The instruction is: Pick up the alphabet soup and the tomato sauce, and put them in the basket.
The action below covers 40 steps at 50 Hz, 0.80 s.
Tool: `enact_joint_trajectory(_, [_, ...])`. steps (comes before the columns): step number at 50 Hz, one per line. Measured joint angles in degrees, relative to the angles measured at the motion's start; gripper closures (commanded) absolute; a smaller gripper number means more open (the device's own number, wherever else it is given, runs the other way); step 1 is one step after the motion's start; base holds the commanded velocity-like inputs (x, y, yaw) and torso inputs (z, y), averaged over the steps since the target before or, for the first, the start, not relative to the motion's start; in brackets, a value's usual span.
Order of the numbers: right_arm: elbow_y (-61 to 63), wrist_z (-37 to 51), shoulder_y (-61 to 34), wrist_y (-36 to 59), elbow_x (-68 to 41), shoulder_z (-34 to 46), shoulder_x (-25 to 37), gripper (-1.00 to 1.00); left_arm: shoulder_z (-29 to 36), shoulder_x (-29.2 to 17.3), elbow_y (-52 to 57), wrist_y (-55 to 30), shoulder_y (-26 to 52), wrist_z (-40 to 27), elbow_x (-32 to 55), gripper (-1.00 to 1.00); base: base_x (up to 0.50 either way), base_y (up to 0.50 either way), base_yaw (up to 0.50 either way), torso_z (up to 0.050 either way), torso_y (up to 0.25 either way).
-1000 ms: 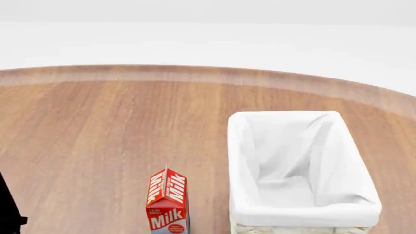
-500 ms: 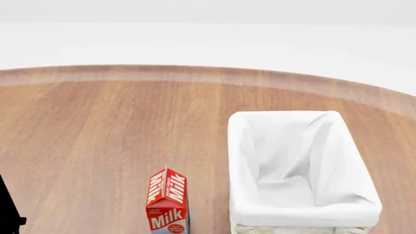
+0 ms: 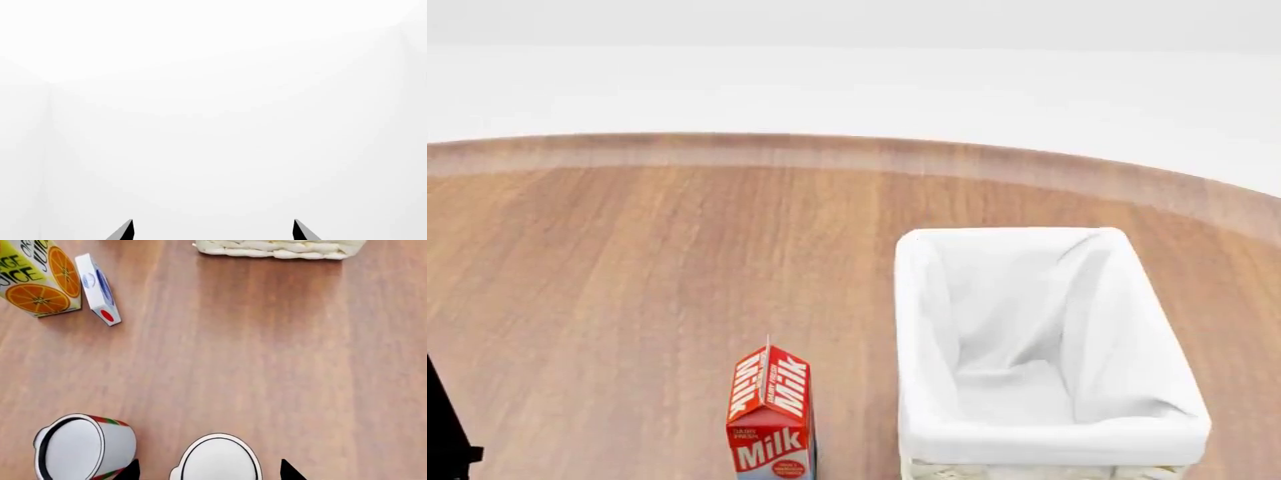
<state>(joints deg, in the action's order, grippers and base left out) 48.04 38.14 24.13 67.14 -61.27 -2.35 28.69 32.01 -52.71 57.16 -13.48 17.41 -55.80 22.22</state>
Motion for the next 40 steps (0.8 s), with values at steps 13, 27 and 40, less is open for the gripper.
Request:
enact_joint_trajectory(13, [-1.2,-1.0,0.1,-1.1,1.0,1.0,0.2,-1.00,0.0,-0.2,-0.1,0.2,0.1,-0.1,0.1,-1.00,0.00,0.00,0.00,0.000,0.000])
enact_joint_trajectory(27, [-3.5,-2.8,0.2,-3.2,3.4,2.7,0.4,-1.00,0.2,-0.4,-0.5,0.8,-0.1,-0.2,-0.1,-1.00,0.00,0.00,0.00,0.000,0.000])
enact_joint_trajectory(40, [-5.9,-4.6,0.2,-5.6,6.0,4.6,0.4,-1.00,0.6,-0.3,-1.1,1.6,-0.6,-0.2,-0.5,-1.00,0.00,0.00,0.00,0.000,0.000])
